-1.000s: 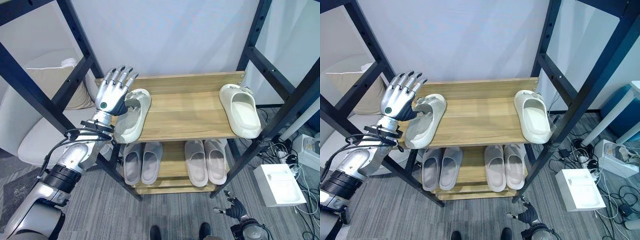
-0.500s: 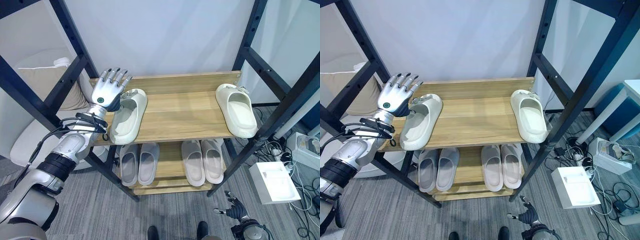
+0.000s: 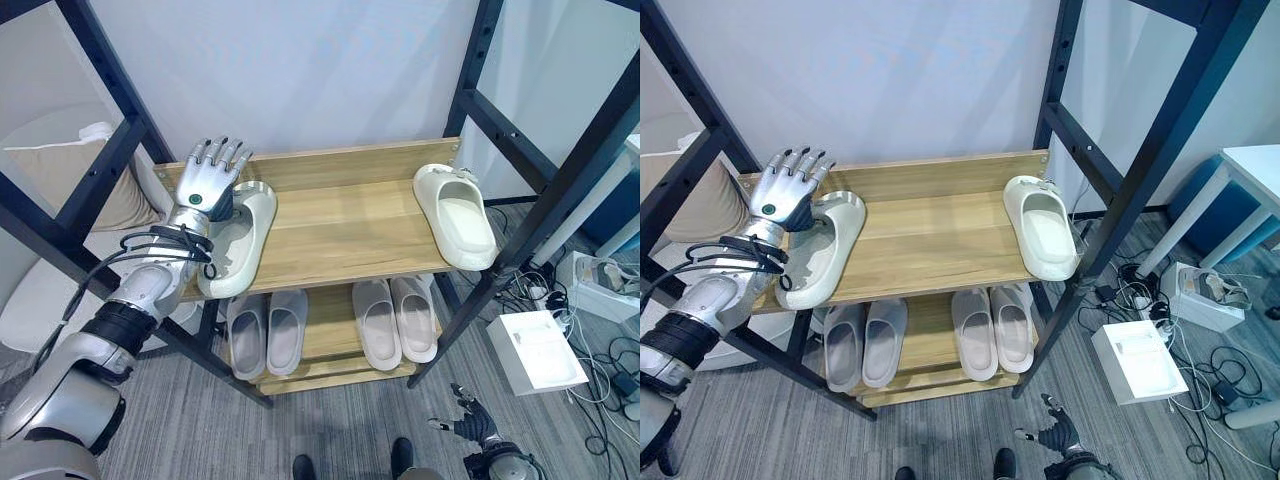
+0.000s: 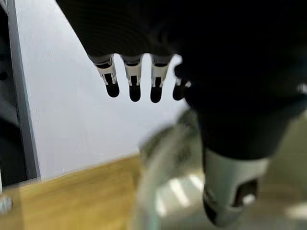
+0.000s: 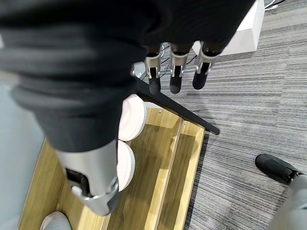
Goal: Arrange the slippers neatly on the shoe rack.
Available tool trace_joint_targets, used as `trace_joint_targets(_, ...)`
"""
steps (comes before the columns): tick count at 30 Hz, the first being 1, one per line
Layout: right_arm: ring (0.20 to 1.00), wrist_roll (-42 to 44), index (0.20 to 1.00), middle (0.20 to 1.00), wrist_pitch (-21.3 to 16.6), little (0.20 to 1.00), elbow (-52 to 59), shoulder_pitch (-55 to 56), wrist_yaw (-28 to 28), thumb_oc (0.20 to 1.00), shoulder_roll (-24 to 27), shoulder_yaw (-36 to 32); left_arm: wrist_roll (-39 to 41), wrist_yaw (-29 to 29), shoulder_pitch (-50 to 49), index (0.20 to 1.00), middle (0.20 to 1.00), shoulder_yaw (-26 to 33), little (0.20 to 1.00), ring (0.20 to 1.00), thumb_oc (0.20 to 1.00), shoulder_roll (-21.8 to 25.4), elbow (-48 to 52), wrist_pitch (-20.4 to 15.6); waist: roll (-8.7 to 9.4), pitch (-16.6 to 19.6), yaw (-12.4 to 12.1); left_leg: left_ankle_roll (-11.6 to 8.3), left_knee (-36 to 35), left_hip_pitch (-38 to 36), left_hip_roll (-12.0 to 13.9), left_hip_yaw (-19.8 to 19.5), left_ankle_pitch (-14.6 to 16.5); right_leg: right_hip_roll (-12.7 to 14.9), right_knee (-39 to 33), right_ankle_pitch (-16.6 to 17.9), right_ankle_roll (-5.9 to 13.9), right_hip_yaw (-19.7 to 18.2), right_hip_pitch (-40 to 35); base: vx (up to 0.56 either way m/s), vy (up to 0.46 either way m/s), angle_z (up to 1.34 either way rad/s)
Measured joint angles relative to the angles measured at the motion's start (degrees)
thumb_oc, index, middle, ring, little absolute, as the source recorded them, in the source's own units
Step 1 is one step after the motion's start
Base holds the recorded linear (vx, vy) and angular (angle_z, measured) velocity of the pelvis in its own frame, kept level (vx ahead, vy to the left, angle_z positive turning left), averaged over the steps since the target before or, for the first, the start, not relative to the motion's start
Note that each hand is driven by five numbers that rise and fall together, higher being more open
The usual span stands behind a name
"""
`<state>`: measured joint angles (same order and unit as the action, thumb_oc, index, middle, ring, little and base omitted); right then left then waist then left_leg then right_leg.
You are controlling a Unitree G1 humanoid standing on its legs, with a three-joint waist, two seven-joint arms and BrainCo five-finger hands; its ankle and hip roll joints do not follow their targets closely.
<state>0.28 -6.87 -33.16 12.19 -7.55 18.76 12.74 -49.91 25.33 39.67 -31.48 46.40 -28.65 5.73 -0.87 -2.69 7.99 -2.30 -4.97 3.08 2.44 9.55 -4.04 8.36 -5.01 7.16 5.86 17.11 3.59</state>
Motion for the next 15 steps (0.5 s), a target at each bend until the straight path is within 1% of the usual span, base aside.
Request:
trace_joint_targets(3,1.000,0.9,1.000,1.000,-0.4,1.000,0.4,0.1,-0.5,1.000,0.6,-0.3,0.0,-0.3,1.1,0.200,0.200,-0.4,0.200,0.200,0.200,0.2,-1.9,0.1,-0.06,0.0,0.0,-0.01,0.0,0.2,0.1,0.4,0.1,-0.1,0.0,0.0,0.00,-0.4,0.7,0.00,0.002,-0.06)
trace_joint_targets(12,1.000,0.9,1.000,1.000,-0.4,1.000,1.4,1.2,-1.6,1.000,1.4,-0.9,0.0,-0.8,1.4,0.200,0.200,-1.1,0.200,0.200,0.200,0.2,-1.9,0.1,-0.10,0.2,-0.1,0.08,0.0,0.7,0.1,0.4,0.0,-0.1,0.0,0.1,-0.04,-0.4,0.8,0.00,0.000,0.00)
trace_joint_targets(15,1.000,0.9,1.000,1.000,-0.5,1.000,2.6,1.5,-1.4,1.000,1.4,-1.0,1.5,-0.8,1.4,0.200,0.200,-1.0,0.200,0.200,0.200,0.2,-0.8,0.0,-0.07,0.2,-0.2,0.28,0.0,0.6,0.1,0.4,-0.1,-0.1,0.0,0.1,-0.05,-0.3,0.6,0.00,0.000,0.00)
